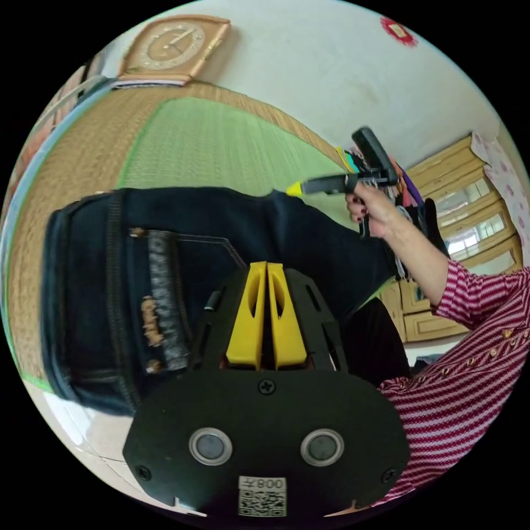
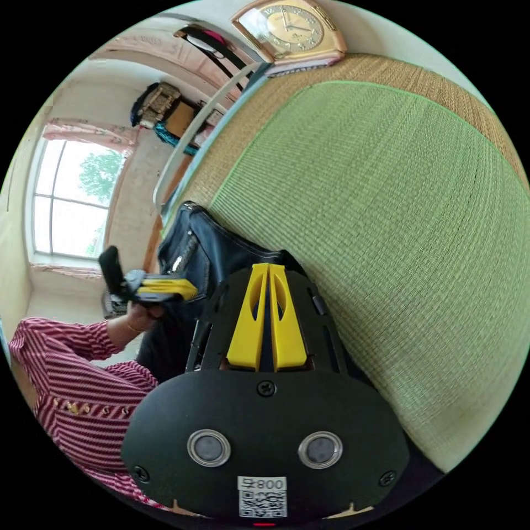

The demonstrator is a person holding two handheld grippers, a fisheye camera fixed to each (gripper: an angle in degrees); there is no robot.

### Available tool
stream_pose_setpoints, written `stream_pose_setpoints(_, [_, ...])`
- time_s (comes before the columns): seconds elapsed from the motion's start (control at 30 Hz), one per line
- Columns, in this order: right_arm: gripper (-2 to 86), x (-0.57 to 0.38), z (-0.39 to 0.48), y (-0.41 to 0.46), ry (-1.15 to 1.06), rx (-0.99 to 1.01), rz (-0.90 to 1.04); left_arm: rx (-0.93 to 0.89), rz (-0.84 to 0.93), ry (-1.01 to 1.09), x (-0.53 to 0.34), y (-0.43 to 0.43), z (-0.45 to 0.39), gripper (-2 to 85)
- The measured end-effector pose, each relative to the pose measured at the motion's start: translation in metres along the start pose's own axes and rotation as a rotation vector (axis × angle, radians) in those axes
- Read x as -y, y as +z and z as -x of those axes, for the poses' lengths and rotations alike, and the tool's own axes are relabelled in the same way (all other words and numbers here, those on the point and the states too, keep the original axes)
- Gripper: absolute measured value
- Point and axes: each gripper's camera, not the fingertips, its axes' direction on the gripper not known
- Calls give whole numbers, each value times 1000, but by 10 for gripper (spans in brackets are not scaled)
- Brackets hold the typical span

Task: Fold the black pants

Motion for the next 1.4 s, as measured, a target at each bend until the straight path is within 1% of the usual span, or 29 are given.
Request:
stream_pose_setpoints(0.03, [0, 4, -4, 9, 26, -26, 9, 28, -17, -19, -2, -4, 6, 0])
stream_pose_setpoints(0.1, [0, 8, -13, 17, 67, -5, 9, 137, -52, -107, -8, -12, 30, 0])
stream_pose_setpoints(0.13, [0, 7, -19, 15, 102, 34, -16, 168, -53, -124, -10, -13, 36, 0])
stream_pose_setpoints(0.17, [0, 6, -20, 13, 109, 46, -21, 238, -16, -157, -15, -8, 49, 0])
stream_pose_setpoints(0.27, [0, -3, -15, 2, 123, 40, -42, 121, -28, -209, -25, -3, 67, 0])
stream_pose_setpoints(0.33, [0, -13, -6, -16, 114, 16, -85, 151, -29, -218, -29, -4, 65, 0])
stream_pose_setpoints(0.4, [0, -29, 5, -36, 94, 20, -127, 148, -51, -181, -38, -7, 58, 0])
stream_pose_setpoints(0.47, [0, -59, 18, -57, 91, 23, -172, 150, -51, -174, -48, -7, 56, 0])
stream_pose_setpoints(0.57, [0, -105, 32, -61, 123, -5, -152, 158, 3, -187, -62, 1, 61, 0])
stream_pose_setpoints(0.67, [0, -155, 45, -53, 173, -13, -107, 122, -33, -221, -71, -4, 65, 0])
stream_pose_setpoints(0.77, [0, -200, 58, -50, 224, -12, -107, 96, -59, -162, -78, -10, 52, 0])
stream_pose_setpoints(0.9, [0, -233, 56, -30, 298, -35, -53, 126, 49, -118, -88, 4, 42, 0])
stream_pose_setpoints(0.93, [0, -239, 53, -21, 328, -61, -26, 127, 41, -106, -91, 4, 42, 0])
stream_pose_setpoints(0.97, [0, -246, 52, -24, 350, -35, -65, 103, 20, -130, -94, 3, 44, 0])
stream_pose_setpoints(1.03, [0, -249, 56, -34, 348, -15, -89, 82, 31, -169, -95, -1, 44, 0])
stream_pose_setpoints(1.1, [0, -245, 65, -50, 314, -46, -124, 110, 13, -127, -96, -7, 30, 0])
stream_pose_setpoints(1.23, [0, -208, 63, -91, 271, -39, -226, 5, 35, -40, -97, -3, 4, 0])
stream_pose_setpoints(1.33, [0, -162, 55, -105, 248, -86, -233, -7, 143, 36, -98, 15, -19, 0])
stream_pose_setpoints(1.4, [0, -138, 45, -104, 259, -117, -212, 34, 263, 65, -104, 29, -33, 0])
